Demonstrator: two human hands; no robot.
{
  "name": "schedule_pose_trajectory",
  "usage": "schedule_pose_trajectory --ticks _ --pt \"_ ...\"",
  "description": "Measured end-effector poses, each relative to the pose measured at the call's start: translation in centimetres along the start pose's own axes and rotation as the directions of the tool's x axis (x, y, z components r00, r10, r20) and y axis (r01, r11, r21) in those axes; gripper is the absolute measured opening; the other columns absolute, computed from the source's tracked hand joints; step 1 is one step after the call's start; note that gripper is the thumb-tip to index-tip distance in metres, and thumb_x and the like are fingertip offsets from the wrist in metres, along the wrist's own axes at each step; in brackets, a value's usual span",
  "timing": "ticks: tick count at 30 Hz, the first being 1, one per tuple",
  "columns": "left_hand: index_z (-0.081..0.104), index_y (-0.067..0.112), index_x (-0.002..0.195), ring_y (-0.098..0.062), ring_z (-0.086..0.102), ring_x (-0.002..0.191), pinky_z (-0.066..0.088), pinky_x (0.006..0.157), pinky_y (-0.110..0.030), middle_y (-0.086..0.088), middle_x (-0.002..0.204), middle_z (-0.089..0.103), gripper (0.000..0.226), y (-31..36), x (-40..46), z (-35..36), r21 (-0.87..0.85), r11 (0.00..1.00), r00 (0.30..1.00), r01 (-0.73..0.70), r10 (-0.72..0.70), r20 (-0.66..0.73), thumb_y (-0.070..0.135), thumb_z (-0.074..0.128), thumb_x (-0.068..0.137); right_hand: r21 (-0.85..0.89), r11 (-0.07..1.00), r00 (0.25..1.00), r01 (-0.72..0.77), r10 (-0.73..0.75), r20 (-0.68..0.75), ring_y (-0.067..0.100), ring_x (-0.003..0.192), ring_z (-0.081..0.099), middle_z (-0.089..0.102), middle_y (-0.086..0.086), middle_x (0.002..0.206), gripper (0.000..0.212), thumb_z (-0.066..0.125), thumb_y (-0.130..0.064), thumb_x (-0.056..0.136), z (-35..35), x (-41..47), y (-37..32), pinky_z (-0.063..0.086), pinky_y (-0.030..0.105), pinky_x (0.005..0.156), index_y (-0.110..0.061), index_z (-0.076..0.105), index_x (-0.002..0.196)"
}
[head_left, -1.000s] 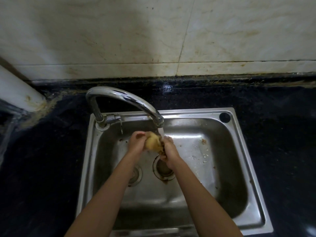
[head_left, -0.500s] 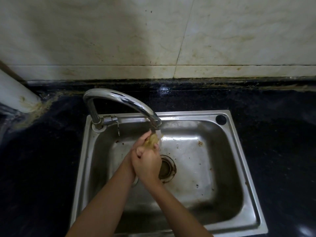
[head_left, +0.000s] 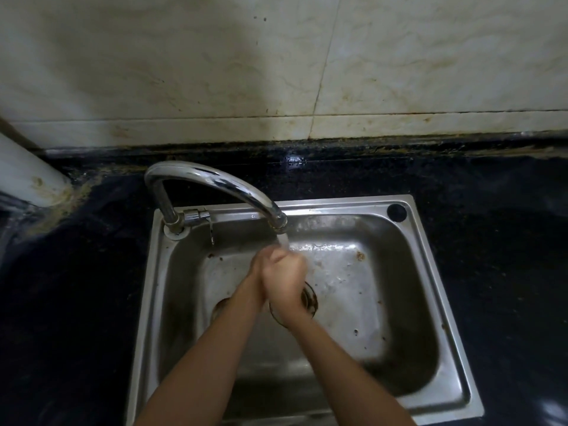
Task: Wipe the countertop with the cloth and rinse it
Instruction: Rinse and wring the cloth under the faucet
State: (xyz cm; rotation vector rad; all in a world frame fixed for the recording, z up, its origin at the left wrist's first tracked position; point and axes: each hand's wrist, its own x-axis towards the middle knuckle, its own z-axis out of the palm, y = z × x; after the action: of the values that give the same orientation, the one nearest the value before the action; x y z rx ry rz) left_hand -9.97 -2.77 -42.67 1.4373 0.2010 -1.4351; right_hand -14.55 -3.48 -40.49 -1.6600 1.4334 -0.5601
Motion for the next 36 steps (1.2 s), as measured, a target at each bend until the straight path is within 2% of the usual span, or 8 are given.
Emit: schedule_pose_trajectory --ticks 4,8,12,18,23,26,30,36 --pt "0.031 0.013 0.055 -0.010 0.036 0.046 0.033 0.045 -0.020 0.004 0.038 0.038 0.043 0.3 -0.2 0.4 -0.030 0.999 0.999 -0.017 0.016 -0.036 0.011 0.022 0.097 0.029 0.999 0.999 0.039 -0.040 0.026 0.010 0.050 0.047 0.042 -0.013 0.048 0.034 0.051 -0.010 0.078 0.8 0.1 0.2 0.036 0.012 0.054 -0.021 0.044 0.047" --pt "0.055 0.010 0.072 -0.014 0.055 0.056 0.047 0.048 -0.019 -0.003 0.062 0.059 0.031 0.9 -1.2 1.2 0.003 1.000 0.999 0.027 -0.027 -0.017 0.024 0.042 0.096 -0.119 0.963 0.970 -0.240 0.235 -0.055 0.016 0.065 0.057 0.059 0.000 0.066 0.023 0.057 -0.011 0.088 -0.9 4.6 1.0 0.043 0.025 0.058 -0.015 0.063 0.066" --pt "0.064 0.012 0.078 -0.015 0.063 0.061 0.051 0.058 -0.024 -0.004 0.069 0.066 0.019 1.4 -1.6 2.0 0.245 0.962 0.992 -0.122 0.111 0.056 0.023 0.055 0.091 0.088 0.888 0.890 -0.452 0.456 -0.023 0.021 0.073 0.057 0.057 0.005 0.070 0.026 0.051 -0.006 0.089 -1.9 5.9 3.4 0.043 0.027 0.064 -0.013 0.056 0.064" --pt "0.052 0.022 0.073 -0.008 0.056 0.072 0.045 0.067 -0.023 0.005 0.073 0.056 0.019 2.3 -1.9 2.7 0.331 0.853 0.913 -0.404 0.396 0.094 0.024 0.055 0.092 0.386 0.480 0.607 -0.788 0.715 0.348 0.028 0.093 0.057 0.058 0.019 0.114 0.027 0.047 -0.017 0.094 -2.1 4.8 6.0 0.054 0.040 0.076 -0.005 0.053 0.117" --pt "0.049 0.022 0.075 -0.001 0.047 0.067 0.041 0.072 -0.024 0.010 0.073 0.048 0.024 1.6 -1.0 0.6 0.310 0.827 0.870 -0.469 0.493 0.000 0.011 0.046 0.095 0.298 0.210 0.364 -0.931 0.519 0.774 0.028 0.117 0.053 0.053 0.013 0.132 0.067 0.079 -0.032 0.071 -1.3 4.1 6.8 0.043 0.042 0.101 -0.012 0.051 0.128" --pt "0.044 0.020 0.077 -0.012 0.050 0.070 0.043 0.069 -0.034 -0.001 0.075 0.050 0.019 1.1 -1.1 -1.1 0.229 0.863 0.852 -0.450 0.491 -0.180 0.013 0.049 0.094 0.387 0.282 0.478 -0.878 0.466 0.744 0.023 0.103 0.057 0.060 0.012 0.119 0.042 0.055 -0.039 0.088 -1.2 3.8 5.7 0.045 0.030 0.086 -0.007 0.061 0.116" --pt "0.050 0.017 0.115 -0.020 0.058 0.080 0.049 0.074 -0.035 -0.009 0.087 0.060 0.031 0.6 -1.1 -3.1 -0.212 0.938 0.932 -0.273 0.203 -0.299 -0.002 0.048 0.090 0.415 0.578 0.675 -0.702 0.355 0.647 0.012 0.065 0.053 0.062 0.005 0.082 0.024 0.037 -0.025 0.099 -1.3 4.0 3.8 0.037 0.019 0.051 -0.018 0.056 0.111" --pt "0.059 0.007 0.090 -0.024 0.051 0.076 0.044 0.068 -0.036 -0.014 0.083 0.055 0.018 -0.1 -2.1 -2.4 -0.180 0.966 0.965 0.188 -0.216 -0.152 0.019 0.045 0.092 0.177 0.935 0.855 -0.306 0.189 0.483 0.010 0.068 0.047 0.050 -0.003 0.078 0.013 0.041 -0.026 0.098 -1.6 3.4 1.5 0.037 0.021 0.057 -0.022 0.048 0.088"
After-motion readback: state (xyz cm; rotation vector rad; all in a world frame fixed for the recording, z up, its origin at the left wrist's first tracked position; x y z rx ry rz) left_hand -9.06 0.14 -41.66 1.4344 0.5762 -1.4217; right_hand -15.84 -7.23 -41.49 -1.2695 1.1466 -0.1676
